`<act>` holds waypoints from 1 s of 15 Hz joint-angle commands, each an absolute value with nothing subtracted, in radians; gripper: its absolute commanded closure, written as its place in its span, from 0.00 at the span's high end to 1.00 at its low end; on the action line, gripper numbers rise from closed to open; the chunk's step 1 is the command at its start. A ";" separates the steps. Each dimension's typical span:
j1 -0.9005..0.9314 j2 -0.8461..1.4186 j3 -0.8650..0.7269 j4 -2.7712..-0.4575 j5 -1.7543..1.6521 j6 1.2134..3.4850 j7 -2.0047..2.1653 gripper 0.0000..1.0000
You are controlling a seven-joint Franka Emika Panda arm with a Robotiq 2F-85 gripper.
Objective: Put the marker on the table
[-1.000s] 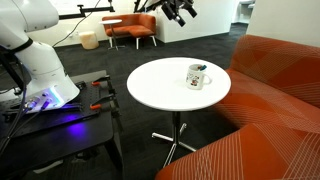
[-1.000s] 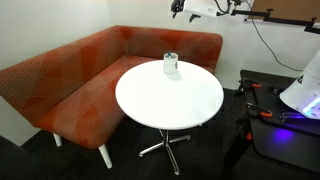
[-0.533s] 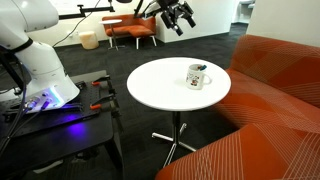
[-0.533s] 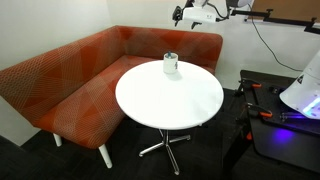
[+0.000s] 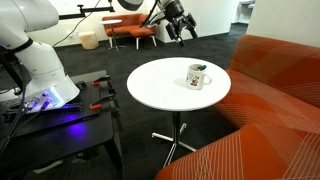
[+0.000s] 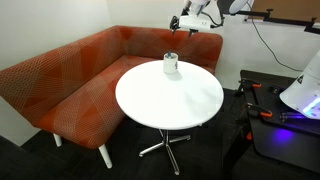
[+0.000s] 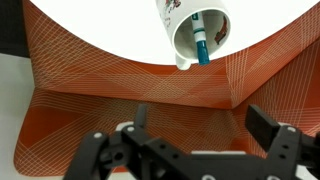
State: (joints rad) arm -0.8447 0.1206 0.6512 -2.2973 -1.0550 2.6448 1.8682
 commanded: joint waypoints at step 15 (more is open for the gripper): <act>-0.132 0.267 -0.079 -2.173 -0.751 2.683 1.504 1.00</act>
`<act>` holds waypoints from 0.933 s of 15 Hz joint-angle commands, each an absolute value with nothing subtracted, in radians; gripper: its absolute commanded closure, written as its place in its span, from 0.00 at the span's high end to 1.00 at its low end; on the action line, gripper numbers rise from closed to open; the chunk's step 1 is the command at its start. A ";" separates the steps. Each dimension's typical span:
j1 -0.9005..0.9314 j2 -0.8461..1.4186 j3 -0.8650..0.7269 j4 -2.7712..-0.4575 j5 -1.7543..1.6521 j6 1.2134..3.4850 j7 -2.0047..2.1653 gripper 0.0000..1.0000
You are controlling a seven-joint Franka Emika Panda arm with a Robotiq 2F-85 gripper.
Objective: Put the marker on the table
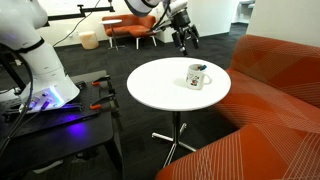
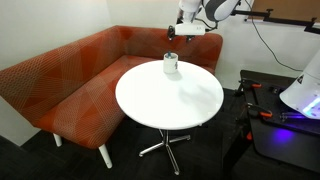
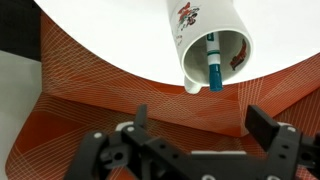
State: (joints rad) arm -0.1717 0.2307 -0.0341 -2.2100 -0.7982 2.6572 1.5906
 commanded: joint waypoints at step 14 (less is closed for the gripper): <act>-0.115 0.389 -0.111 -2.102 -0.737 2.788 1.442 0.86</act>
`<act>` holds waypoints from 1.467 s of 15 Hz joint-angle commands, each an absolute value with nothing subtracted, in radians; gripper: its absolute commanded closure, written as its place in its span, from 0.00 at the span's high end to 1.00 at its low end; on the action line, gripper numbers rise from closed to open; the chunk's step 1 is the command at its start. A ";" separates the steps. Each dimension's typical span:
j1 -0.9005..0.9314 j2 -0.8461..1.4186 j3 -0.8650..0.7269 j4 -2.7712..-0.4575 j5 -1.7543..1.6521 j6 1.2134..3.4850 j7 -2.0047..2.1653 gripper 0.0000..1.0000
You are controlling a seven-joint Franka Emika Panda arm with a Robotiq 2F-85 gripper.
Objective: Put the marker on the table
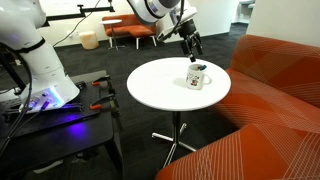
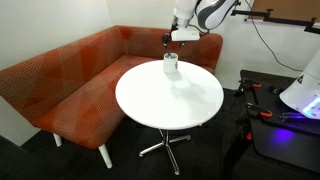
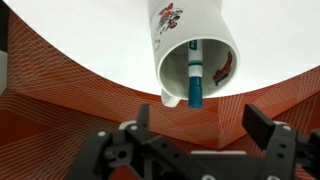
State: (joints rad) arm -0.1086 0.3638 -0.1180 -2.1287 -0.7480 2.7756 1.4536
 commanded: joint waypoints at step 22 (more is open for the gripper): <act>-0.026 0.485 -0.181 -2.017 -0.816 2.744 1.674 0.58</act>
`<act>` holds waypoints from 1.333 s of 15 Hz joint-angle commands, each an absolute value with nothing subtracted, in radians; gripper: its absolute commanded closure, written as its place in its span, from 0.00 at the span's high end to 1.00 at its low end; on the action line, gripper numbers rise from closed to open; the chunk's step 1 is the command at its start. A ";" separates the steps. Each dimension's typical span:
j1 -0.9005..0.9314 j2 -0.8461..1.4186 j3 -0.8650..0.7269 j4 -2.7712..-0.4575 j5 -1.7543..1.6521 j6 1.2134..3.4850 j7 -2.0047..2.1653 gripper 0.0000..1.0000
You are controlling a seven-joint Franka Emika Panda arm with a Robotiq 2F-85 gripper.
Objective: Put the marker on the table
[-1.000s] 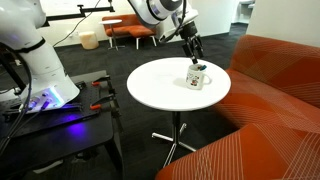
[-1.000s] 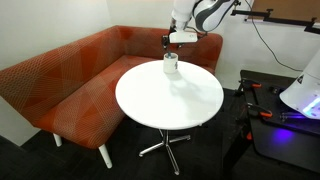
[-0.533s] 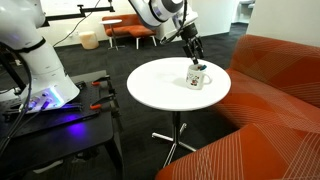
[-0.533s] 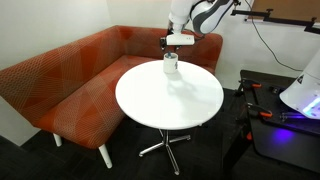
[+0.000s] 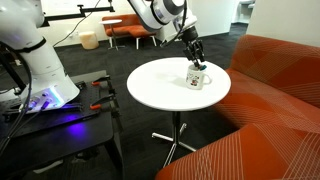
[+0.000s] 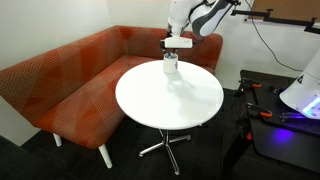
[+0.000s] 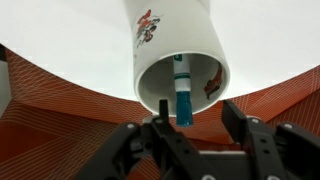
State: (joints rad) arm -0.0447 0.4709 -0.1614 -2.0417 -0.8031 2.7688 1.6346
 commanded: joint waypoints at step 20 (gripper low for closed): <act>0.090 0.558 -0.299 -1.970 -0.727 2.745 1.632 0.45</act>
State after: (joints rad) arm 0.0639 0.5378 -0.2800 -1.9999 -0.7519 2.7678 1.6384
